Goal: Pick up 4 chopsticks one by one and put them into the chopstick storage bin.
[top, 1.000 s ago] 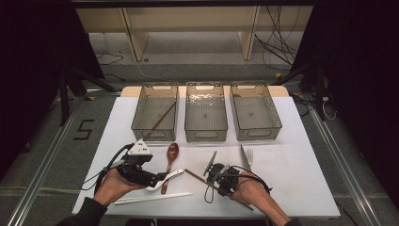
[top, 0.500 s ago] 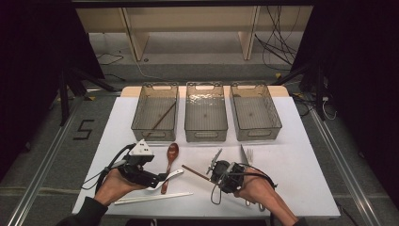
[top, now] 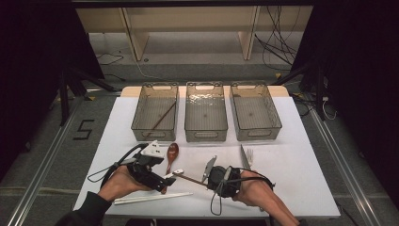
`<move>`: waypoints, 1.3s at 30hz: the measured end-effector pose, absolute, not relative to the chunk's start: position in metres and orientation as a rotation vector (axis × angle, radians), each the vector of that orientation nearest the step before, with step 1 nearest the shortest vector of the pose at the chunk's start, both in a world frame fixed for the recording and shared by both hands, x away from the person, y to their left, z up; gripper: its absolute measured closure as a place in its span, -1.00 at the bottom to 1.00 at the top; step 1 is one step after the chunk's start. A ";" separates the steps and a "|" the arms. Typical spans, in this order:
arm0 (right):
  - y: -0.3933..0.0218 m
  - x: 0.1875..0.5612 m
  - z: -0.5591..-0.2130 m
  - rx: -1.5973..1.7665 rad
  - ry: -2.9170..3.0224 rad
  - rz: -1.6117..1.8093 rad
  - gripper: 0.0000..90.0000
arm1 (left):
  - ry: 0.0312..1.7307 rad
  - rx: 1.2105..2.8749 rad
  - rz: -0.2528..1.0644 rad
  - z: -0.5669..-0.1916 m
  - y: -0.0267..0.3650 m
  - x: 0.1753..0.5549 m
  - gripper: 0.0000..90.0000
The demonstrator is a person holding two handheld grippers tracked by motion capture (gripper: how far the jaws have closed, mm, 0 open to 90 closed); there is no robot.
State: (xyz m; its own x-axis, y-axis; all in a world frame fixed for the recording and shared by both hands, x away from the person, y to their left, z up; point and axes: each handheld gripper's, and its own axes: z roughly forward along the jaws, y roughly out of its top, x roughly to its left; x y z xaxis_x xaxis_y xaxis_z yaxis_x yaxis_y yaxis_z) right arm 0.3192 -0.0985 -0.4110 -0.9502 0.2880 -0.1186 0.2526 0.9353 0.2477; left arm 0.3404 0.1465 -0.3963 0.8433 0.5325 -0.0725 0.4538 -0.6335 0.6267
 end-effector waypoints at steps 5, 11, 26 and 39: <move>-0.097 0.318 -0.408 0.375 2.945 0.347 0.90 | 0.652 2.406 0.111 -0.396 0.134 0.341 -0.65; -0.096 0.316 -0.406 0.354 2.942 0.360 0.90 | 0.606 2.452 0.047 -0.396 0.122 0.346 -0.62; -0.094 0.310 -0.405 0.253 2.951 0.366 0.90 | 0.459 2.601 -0.118 -0.406 0.088 0.353 -0.35; -0.090 0.304 -0.407 0.158 2.960 0.361 0.90 | 0.395 2.649 -0.220 -0.410 0.080 0.352 0.02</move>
